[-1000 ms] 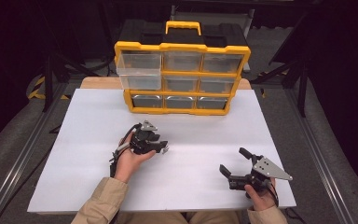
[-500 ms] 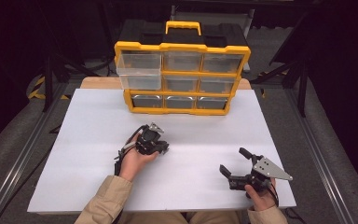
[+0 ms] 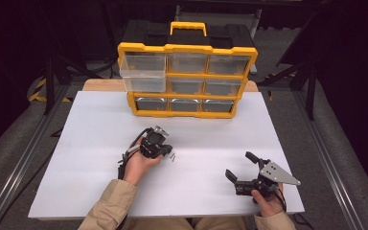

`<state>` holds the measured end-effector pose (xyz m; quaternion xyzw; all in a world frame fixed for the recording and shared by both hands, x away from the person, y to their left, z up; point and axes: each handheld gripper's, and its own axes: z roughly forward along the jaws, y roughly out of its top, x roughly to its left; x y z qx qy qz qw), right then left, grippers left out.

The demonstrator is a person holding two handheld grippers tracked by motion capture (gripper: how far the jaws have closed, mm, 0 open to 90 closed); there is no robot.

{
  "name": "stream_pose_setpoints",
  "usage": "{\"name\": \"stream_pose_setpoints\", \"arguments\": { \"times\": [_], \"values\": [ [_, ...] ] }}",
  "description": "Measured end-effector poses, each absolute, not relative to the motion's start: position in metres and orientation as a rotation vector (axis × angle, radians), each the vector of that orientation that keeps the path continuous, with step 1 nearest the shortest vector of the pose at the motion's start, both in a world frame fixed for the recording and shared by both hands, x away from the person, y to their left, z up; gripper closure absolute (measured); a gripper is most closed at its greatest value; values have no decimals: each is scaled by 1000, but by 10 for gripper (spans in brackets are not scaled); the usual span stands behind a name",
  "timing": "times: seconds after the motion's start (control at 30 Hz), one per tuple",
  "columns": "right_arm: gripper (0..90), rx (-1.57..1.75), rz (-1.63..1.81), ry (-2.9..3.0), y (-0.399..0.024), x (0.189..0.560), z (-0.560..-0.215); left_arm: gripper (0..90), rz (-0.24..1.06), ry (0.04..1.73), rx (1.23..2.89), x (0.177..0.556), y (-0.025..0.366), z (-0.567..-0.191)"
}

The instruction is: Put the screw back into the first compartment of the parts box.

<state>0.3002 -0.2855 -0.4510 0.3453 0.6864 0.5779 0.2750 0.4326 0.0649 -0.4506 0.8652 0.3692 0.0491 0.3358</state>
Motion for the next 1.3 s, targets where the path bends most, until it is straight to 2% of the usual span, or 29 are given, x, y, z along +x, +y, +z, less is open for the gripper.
{"name": "stream_pose_setpoints", "arguments": {
  "times": [0.3, 0.77, 1.3],
  "values": [
    [11, 927, 1558, 1842, -286, 300, -451, 880, 3, 998, 2253, 436, 73, -439],
    [11, 926, 1557, 1843, -286, 300, -451, 881, -142, 940, 2248, 433, 83, -372],
    [11, 925, 1560, 1842, -286, 300, -451, 881, -127, 869, 2328, 435, 85, -291]
  ]
}}
